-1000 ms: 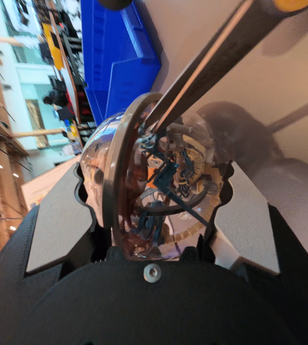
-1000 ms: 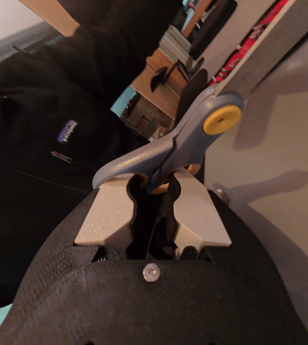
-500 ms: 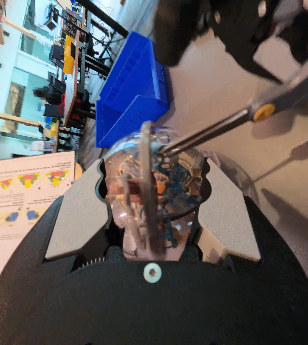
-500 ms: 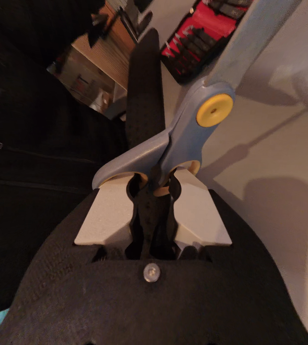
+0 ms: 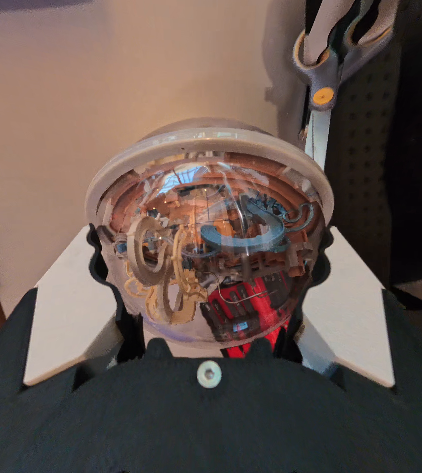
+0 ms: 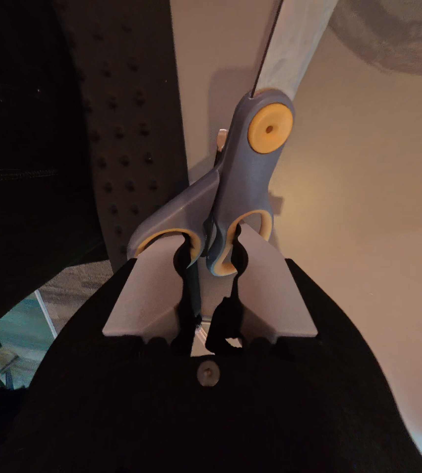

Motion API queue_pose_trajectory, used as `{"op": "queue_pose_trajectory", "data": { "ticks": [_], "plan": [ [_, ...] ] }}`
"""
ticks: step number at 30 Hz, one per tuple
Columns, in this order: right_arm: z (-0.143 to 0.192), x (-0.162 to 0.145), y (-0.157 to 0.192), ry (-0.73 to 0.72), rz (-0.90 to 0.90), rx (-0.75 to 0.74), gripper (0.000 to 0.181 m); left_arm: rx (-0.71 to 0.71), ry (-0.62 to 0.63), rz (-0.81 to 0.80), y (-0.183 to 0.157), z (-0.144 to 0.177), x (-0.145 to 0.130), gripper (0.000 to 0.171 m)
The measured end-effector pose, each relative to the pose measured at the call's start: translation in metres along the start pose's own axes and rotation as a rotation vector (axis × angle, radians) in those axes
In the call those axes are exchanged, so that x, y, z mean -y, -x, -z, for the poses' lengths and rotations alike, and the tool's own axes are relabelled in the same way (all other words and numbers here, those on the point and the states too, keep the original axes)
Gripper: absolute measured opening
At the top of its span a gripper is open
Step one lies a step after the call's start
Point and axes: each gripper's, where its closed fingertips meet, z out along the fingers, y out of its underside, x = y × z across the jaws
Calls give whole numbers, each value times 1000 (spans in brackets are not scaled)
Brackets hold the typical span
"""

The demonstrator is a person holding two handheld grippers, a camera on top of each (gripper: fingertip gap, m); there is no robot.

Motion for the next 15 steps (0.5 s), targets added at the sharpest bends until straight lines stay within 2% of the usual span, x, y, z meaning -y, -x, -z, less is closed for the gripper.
{"op": "queue_pose_trajectory", "data": {
  "ticks": [2, 6, 12, 15],
  "plan": [
    [-1, 0, 5, 8, 20, 35, 25, 9, -89, 34, -4, 1, -2, 157],
    [-4, 19, 33, -128, 49, 232, 25, -56, -309, 105, -16, 5, -5, 159],
    [8, 72, 90, -514, -44, 635, 28, -11, -472, 163, -21, 16, -22, 159],
    [24, 95, 111, -694, -78, 801, 29, -36, -570, 208, -31, 18, -25, 159]
  ]
}}
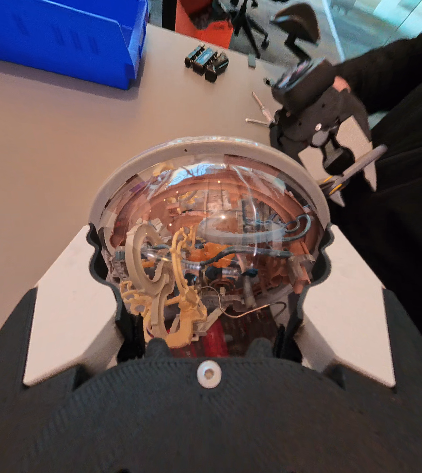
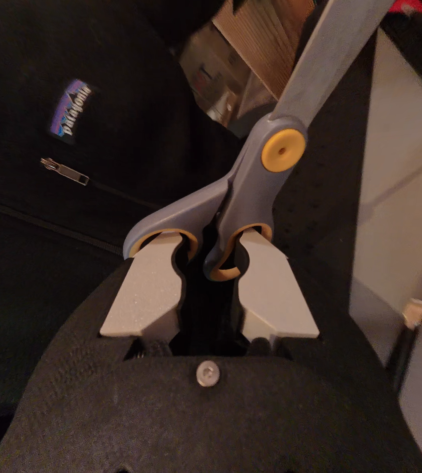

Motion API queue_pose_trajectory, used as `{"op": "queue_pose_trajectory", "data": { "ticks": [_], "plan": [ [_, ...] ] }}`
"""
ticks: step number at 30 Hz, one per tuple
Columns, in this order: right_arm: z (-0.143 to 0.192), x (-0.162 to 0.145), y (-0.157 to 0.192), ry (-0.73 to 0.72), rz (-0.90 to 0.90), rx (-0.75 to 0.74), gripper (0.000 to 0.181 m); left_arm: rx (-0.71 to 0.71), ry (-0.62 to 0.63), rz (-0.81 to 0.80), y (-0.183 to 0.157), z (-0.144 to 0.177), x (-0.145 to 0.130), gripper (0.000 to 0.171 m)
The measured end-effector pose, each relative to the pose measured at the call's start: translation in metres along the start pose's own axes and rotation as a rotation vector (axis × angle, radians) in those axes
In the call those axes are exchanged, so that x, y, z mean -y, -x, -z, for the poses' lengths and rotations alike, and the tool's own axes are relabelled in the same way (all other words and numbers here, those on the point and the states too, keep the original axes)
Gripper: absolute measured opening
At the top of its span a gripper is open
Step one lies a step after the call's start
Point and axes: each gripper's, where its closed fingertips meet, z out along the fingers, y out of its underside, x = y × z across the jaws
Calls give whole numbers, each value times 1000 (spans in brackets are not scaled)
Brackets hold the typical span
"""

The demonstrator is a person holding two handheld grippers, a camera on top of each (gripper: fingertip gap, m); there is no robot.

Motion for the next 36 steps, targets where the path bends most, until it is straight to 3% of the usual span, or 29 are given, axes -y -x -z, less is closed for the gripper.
{"op": "queue_pose_trajectory", "data": {
  "ticks": [5, 10, 14, 17, 23, 28, 32, 36],
  "plan": [
    [-21, 7, -3, -58, 6, 28, 33, 41, -68, 7, -7, 1, 1, 159],
    [-27, 34, 4, -225, 19, 112, 34, 93, -118, 62, 0, 8, 0, 159],
    [-36, 44, 3, -234, 60, 141, 35, 105, -104, 78, 4, 3, 1, 159],
    [-36, 48, -13, -216, 96, 48, 36, 78, -119, 120, 11, 3, 4, 159],
    [-21, 62, -24, -244, 128, 20, 36, 18, -140, 204, 27, -3, 11, 159],
    [-18, 54, -29, -192, 159, 19, 33, -35, -79, 162, 30, -2, 14, 154],
    [-8, 54, -33, -193, 150, -8, 30, 84, -14, 8, 43, 12, 44, 149],
    [-6, 54, -41, -177, 144, -53, 30, 83, 159, -86, 40, -7, 62, 147]
  ]
}}
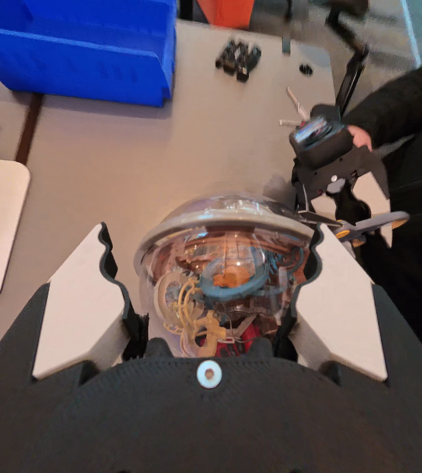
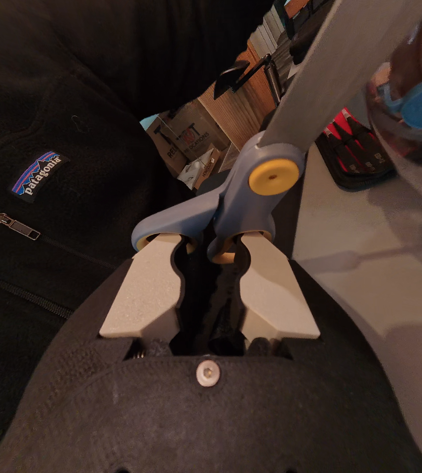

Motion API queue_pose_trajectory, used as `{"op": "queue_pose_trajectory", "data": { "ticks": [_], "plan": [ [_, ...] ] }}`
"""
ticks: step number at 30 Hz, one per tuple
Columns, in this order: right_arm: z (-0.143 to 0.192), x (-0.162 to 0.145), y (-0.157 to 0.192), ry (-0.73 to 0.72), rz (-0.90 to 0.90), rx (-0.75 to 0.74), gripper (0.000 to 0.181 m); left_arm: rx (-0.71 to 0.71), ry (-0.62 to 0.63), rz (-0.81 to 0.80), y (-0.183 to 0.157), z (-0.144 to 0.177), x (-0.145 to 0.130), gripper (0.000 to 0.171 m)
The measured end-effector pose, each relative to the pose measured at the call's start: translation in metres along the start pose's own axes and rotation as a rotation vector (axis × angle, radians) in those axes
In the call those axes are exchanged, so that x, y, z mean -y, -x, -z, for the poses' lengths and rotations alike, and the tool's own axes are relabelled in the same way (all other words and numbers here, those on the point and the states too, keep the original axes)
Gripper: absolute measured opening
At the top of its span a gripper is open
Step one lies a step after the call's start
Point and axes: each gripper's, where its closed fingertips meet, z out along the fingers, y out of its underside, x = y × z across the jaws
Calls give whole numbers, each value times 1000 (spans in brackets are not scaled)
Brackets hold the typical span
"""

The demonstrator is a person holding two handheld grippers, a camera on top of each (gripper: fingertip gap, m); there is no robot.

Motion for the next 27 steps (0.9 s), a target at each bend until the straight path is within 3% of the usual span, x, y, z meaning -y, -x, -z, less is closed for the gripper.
{"op": "queue_pose_trajectory", "data": {
  "ticks": [3, 4, 8, 16, 27],
  "plan": [
    [-2, -1, -6, 34, 0, -45, 30, -120, 257, 6, -19, -22, -29, 151],
    [-4, -3, -9, 59, 6, -72, 30, -126, 290, 9, -20, -24, -35, 159],
    [-10, -4, -6, 81, 0, -62, 31, -156, 256, 81, -26, -24, -41, 159],
    [-23, 25, 21, -149, -32, 184, 32, -101, 117, 114, -27, -15, -42, 159],
    [-27, 25, 18, -136, -20, 156, 33, -97, 111, 97, -30, -18, -41, 159]
  ]
}}
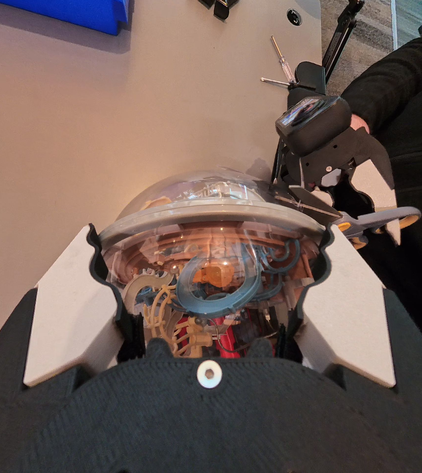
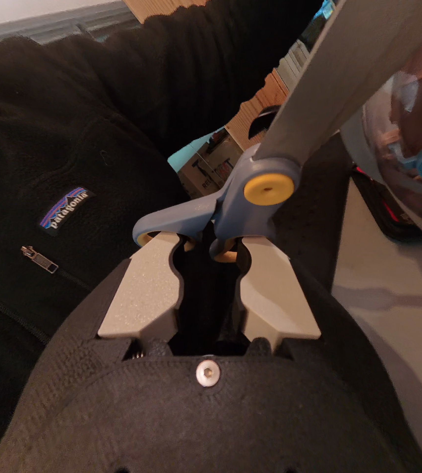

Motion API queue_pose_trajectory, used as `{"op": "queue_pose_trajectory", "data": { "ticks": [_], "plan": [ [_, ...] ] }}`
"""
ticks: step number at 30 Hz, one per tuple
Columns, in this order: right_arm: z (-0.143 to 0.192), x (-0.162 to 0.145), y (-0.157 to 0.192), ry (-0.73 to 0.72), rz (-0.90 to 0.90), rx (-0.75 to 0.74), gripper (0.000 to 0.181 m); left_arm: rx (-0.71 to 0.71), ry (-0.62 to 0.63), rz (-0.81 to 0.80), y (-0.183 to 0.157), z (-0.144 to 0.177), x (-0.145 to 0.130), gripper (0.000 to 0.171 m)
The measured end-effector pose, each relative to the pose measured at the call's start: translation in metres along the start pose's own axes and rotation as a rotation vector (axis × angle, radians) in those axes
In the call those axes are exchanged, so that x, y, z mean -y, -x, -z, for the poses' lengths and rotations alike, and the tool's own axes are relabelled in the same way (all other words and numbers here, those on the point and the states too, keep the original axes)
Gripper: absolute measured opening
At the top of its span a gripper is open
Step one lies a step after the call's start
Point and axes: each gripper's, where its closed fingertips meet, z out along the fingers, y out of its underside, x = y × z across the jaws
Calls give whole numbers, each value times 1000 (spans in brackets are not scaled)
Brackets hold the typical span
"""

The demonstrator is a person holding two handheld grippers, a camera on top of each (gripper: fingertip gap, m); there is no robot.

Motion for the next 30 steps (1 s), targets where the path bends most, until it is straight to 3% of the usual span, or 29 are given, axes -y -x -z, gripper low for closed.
{"op": "queue_pose_trajectory", "data": {
  "ticks": [2, 5, 10, 13, 18, 21, 26, 29, 30],
  "plan": [
    [1, -2, 10, 1, -28, 37, 33, 7, 4, -13, -3, -2, 1, 159],
    [10, -7, 39, 3, -111, 211, 37, 32, 16, -59, -11, -5, 1, 159],
    [14, -18, 54, 4, -153, 301, 45, 89, 46, -110, -22, -11, 2, 159],
    [9, -24, 47, 12, -138, 215, 50, 100, 51, -134, -26, -13, 2, 159],
    [1, -26, 23, 19, -62, 4, 81, 92, 37, -146, -31, -15, 3, 159],
    [2, -21, 22, 22, -42, -3, 99, 91, 22, -144, -33, -14, 4, 159],
    [8, -17, 3, 37, 13, -90, 94, 84, -8, -111, -29, -10, 3, 159],
    [15, -28, -15, 116, 46, -179, 64, 67, -1, -96, -27, -12, 5, 159],
    [16, -29, -20, 140, 65, -221, 63, 54, -2, -98, -27, -13, 6, 159]
  ]
}}
